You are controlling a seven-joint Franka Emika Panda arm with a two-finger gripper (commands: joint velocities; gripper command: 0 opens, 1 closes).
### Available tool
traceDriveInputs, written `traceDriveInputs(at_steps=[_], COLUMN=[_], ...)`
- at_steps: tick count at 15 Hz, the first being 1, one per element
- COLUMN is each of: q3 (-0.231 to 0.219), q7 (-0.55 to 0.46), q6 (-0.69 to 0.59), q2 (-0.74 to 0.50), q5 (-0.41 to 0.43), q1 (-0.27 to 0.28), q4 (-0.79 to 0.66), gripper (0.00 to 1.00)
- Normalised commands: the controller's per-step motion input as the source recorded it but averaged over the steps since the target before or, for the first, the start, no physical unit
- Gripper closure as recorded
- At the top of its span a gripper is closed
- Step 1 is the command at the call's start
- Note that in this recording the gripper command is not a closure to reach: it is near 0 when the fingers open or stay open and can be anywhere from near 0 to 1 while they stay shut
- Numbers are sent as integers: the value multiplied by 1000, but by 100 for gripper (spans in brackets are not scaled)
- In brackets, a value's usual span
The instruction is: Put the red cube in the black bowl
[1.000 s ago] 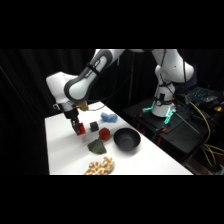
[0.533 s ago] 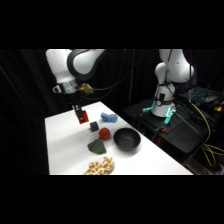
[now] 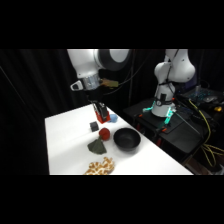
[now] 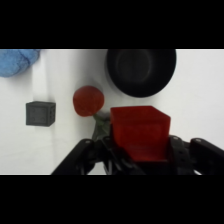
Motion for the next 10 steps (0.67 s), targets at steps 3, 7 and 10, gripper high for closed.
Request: traceDriveInputs(at_steps=[3, 7, 10], q3=[56, 36, 30], q7=[23, 54, 108], q6=[310, 379, 328], q2=[-441, -232, -61], q5=[-66, -85, -115], q1=[143, 79, 51], q4=[-603, -459, -307], gripper=[100, 100, 100])
